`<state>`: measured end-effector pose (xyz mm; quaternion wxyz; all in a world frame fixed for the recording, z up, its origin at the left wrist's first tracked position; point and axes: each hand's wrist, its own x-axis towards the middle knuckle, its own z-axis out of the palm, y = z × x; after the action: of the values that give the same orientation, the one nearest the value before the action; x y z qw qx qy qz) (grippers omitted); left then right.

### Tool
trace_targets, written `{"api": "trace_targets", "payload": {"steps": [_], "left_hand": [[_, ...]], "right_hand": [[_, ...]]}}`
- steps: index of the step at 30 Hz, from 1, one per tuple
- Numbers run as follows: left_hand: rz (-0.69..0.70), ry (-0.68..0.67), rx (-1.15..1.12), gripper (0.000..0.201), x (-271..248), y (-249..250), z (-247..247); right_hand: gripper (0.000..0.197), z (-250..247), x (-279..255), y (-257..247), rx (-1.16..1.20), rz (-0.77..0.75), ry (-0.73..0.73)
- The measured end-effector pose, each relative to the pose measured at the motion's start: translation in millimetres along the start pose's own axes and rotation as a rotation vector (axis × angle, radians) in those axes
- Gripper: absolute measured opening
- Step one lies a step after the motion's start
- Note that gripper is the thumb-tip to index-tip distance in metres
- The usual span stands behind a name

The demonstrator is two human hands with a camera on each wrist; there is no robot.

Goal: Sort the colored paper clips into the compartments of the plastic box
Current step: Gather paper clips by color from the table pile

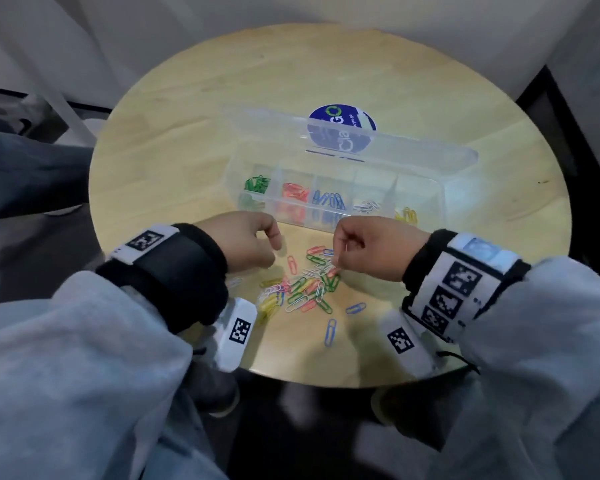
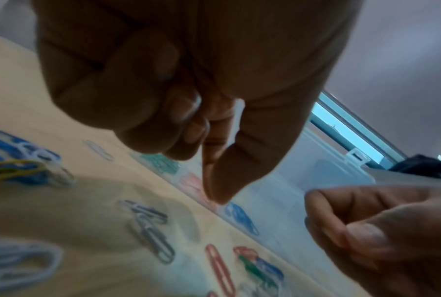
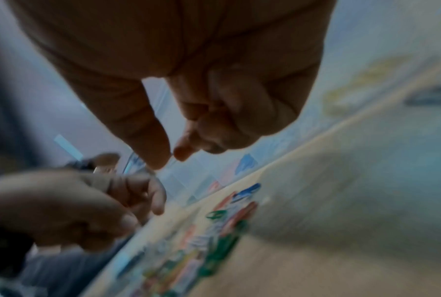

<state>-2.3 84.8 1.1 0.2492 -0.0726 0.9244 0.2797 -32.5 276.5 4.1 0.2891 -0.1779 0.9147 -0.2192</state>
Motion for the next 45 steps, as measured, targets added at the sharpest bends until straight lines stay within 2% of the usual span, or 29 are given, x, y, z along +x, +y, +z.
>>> {"api": "trace_targets", "payload": {"steps": [2, 5, 8, 10, 13, 18, 24, 31, 38, 45], "left_hand": [[0.012, -0.026, 0.065, 0.030, -0.5, -0.1, 5.6], [0.039, -0.038, 0.173, 0.038, 0.2, 1.3, 13.1], [0.066, -0.058, 0.259, 0.032, -0.5, 4.5, 17.7], [0.061, -0.045, 0.296, 0.025, -1.8, 6.4, 18.6], [0.055, -0.037, 0.315, 0.011, -5.2, 10.3, 21.0], [0.051, -0.008, 0.329, 0.012, -4.8, 13.3, 25.1], [0.070, -0.027, 0.351, 0.013, -3.9, 13.3, 27.2], [0.078, -0.034, 0.369, 0.009, 1.7, 13.6, 28.4], [0.069, -0.027, 0.350, 0.014, -1.4, 13.8, 29.9], [0.078, -0.041, 0.351, 0.013, -1.1, 14.6, 33.1]], "right_hand": [[0.009, 1.4, 1.0, -7.1, -0.163, -0.052, 0.045], [0.033, 6.5, 8.0, -15.5, -0.282, -0.044, 0.006], [0.053, 13.1, 13.4, -16.7, -0.369, 0.000, -0.049], [0.050, 16.9, 15.1, -13.1, -0.405, 0.036, -0.071], [0.034, 18.4, 16.2, -9.3, -0.412, 0.074, -0.064], [0.011, 16.7, 14.7, -3.4, -0.396, 0.062, -0.042], [0.016, 13.8, 14.2, 2.1, -0.364, 0.059, -0.018], [0.003, 11.8, 16.5, -3.1, -0.406, 0.064, -0.106], [0.022, 13.4, 10.1, -4.0, -0.383, 0.102, -0.158], [0.025, -3.8, -1.6, -0.3, -0.177, 0.108, -0.158]]}}
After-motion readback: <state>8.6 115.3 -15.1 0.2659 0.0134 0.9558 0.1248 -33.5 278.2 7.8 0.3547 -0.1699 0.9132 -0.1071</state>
